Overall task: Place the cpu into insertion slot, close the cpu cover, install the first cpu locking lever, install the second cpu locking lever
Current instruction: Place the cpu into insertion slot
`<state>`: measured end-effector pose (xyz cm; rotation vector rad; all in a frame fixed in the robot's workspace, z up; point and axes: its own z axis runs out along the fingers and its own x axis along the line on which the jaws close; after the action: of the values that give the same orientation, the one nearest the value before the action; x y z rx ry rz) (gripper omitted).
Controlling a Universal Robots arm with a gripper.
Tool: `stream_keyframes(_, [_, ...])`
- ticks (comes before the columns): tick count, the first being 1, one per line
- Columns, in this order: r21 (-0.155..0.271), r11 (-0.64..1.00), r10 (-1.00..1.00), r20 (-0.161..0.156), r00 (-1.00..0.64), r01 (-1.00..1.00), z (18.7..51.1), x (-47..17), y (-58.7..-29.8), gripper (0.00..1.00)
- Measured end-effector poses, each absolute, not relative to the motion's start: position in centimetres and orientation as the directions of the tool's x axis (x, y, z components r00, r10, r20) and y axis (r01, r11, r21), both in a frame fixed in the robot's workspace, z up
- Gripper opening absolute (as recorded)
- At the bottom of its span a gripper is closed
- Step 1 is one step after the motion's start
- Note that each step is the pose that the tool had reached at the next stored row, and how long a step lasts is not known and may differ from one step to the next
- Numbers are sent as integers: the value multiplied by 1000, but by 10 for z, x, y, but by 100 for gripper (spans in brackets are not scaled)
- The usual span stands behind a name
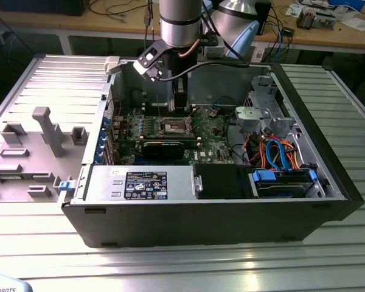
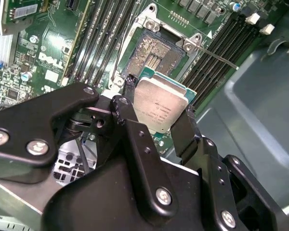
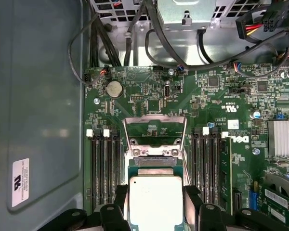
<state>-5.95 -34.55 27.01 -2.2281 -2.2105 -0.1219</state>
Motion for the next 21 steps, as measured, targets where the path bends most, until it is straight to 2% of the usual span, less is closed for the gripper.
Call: stream_keyframes(21, [54,-9,998,60,6,998,263,-60,-345,55])
